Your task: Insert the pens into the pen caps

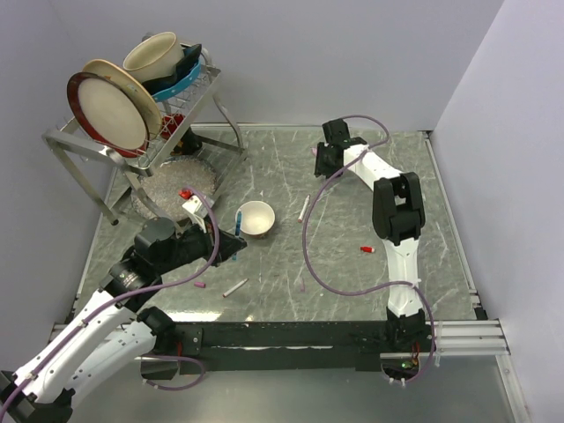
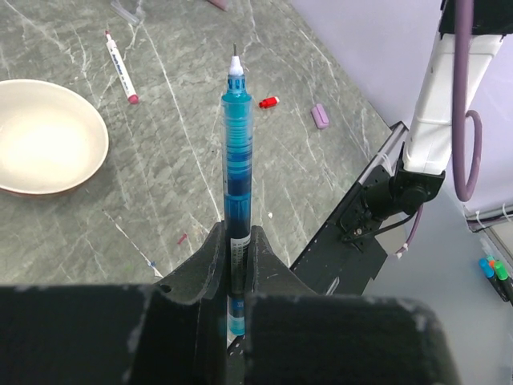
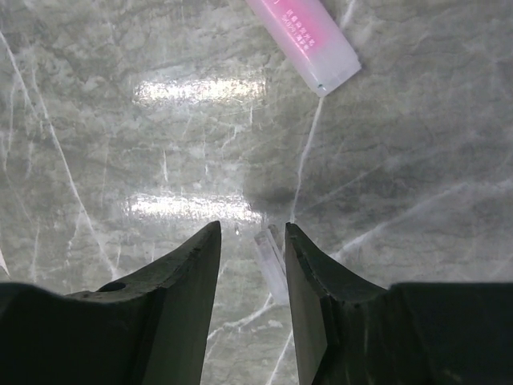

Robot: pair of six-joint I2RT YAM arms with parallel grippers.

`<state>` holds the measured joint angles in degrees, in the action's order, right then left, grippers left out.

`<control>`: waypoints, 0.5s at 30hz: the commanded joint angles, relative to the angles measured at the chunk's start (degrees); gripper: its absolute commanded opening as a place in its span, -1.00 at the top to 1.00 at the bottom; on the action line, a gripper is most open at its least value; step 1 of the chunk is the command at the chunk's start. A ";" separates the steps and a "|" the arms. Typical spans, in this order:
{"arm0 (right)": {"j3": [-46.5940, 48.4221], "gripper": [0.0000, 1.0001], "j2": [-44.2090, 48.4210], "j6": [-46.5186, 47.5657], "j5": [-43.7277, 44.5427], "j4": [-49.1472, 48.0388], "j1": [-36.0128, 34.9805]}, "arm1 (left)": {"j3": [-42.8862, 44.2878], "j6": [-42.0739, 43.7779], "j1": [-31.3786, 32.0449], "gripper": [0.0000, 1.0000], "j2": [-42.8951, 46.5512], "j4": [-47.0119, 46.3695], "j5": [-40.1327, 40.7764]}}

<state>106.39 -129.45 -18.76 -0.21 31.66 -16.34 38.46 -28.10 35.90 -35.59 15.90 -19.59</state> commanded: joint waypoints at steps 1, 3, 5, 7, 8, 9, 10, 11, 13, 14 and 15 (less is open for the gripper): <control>-0.39 0.10 -1.33 2.41 -1.55 -1.34 0.08 | 0.48 0.76 0.22 0.98 1.05 -0.78 0.61; -0.22 0.10 -1.68 2.77 -1.37 -1.07 0.08 | 0.39 0.76 0.22 0.98 1.23 -0.78 0.70; -0.39 0.10 -1.69 3.03 -1.90 -0.90 0.17 | 0.30 0.68 0.22 0.98 1.58 -0.87 0.79; -0.57 0.10 -1.51 3.12 -2.43 -0.99 -0.01 | 0.30 0.68 0.22 0.98 1.67 -0.78 0.96; -0.74 0.10 -1.16 3.21 -3.04 -0.99 -0.01 | 0.30 0.68 0.22 0.98 1.67 -0.87 0.96; -1.35 0.11 -0.98 3.38 -3.48 -1.07 -0.01 | 0.30 0.68 0.22 0.98 1.76 -0.78 0.96; -1.62 0.12 -0.81 3.64 -3.57 -1.42 -0.27 | 0.30 0.68 0.22 0.98 1.84 -0.70 1.05; -1.88 0.14 -0.63 3.91 -3.83 -1.43 -0.27 | 0.30 0.68 0.22 0.98 1.93 -0.70 1.22; -2.76 0.15 -0.19 4.52 -4.53 -1.34 -0.36 | 0.30 0.59 0.22 0.98 1.93 -0.61 1.40; -3.11 0.16 -0.02 4.79 -4.97 -1.42 -0.45 | 0.30 0.59 0.22 0.98 2.02 -0.61 1.31; -3.55 0.16 -0.02 5.05 -4.98 -1.25 -0.62 | 0.39 0.59 0.22 0.98 2.02 -0.61 1.23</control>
<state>104.86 -131.31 -15.62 -3.05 30.28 -16.36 38.46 -28.10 35.90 -34.26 16.01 -19.09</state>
